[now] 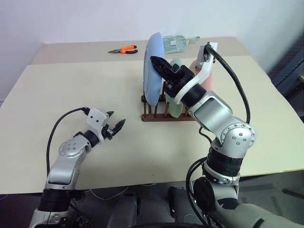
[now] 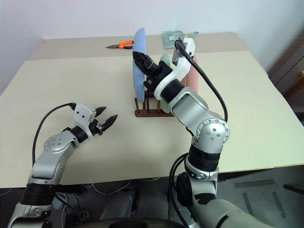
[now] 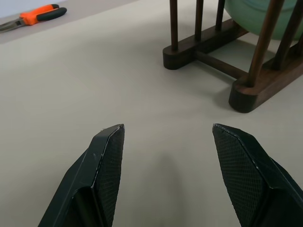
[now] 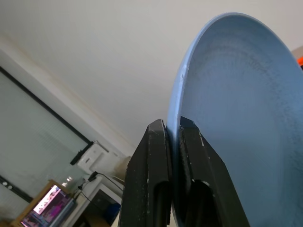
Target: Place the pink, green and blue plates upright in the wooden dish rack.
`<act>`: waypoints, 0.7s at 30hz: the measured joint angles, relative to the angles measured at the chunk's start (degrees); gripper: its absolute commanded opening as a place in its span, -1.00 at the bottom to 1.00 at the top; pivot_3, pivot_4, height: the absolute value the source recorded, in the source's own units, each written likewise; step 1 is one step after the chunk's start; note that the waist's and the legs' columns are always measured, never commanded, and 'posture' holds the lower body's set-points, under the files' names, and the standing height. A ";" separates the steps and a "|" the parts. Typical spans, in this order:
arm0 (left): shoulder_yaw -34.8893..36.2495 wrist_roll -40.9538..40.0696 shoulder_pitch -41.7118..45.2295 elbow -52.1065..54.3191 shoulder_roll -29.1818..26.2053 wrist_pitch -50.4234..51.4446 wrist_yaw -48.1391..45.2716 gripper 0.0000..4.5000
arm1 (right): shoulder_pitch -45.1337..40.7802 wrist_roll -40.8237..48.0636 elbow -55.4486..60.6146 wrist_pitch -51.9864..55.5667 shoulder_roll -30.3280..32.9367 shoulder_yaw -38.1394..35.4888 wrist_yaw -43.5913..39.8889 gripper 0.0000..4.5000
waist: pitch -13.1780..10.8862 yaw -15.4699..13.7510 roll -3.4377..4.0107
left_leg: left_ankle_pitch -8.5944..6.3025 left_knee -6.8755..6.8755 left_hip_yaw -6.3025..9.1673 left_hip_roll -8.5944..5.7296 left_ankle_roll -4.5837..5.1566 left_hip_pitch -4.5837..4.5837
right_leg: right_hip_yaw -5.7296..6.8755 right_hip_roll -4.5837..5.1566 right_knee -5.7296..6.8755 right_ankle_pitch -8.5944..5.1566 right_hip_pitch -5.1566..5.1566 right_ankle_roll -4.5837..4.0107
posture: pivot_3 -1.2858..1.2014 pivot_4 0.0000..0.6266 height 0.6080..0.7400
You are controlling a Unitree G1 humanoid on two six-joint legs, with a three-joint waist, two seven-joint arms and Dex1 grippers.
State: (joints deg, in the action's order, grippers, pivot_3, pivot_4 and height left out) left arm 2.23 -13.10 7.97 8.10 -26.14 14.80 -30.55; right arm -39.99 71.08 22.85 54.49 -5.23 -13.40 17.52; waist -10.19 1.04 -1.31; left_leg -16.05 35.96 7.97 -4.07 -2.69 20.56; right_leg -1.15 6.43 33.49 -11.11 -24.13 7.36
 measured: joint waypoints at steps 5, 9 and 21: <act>-1.36 -0.15 -1.16 2.80 -0.20 1.89 -1.91 0.36 | -1.91 -0.65 -5.27 -0.32 1.89 1.65 1.34 -0.69 | 0.00 0.06 0.00 | 0.00 0.01 -0.02 0.00 0.00 0.00 | -0.01 0.00 0.00 0.00 0.00 0.00 | 0.03 -0.52 1.00; -2.28 -0.62 -1.81 5.56 -0.20 4.07 -3.10 0.36 | -4.29 -3.25 -8.52 -0.66 4.22 2.89 0.54 0.14 | -0.01 -0.01 0.01 | 0.00 0.02 -0.02 0.00 0.00 0.02 | 0.00 0.00 -0.02 0.00 0.01 0.00 | 0.03 -0.52 1.00; -3.88 -0.03 -2.20 6.75 -0.30 5.88 -3.35 0.36 | -4.19 -20.40 2.25 -11.74 41.94 1.26 -33.97 0.79 | 0.06 -0.65 -0.16 | -0.07 0.13 -0.02 -0.01 0.13 0.17 | 0.12 0.04 -0.38 -0.19 0.24 0.29 | 0.03 -0.52 1.00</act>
State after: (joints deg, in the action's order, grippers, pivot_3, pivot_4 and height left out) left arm -1.65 -13.14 5.77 14.85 -26.44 20.68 -33.90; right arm -44.18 50.68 25.10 42.76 36.72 -12.14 -16.45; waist -10.13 0.38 -1.47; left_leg -16.12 36.09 7.96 -4.08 -2.56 20.73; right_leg -1.03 6.47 33.10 -11.30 -23.89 7.65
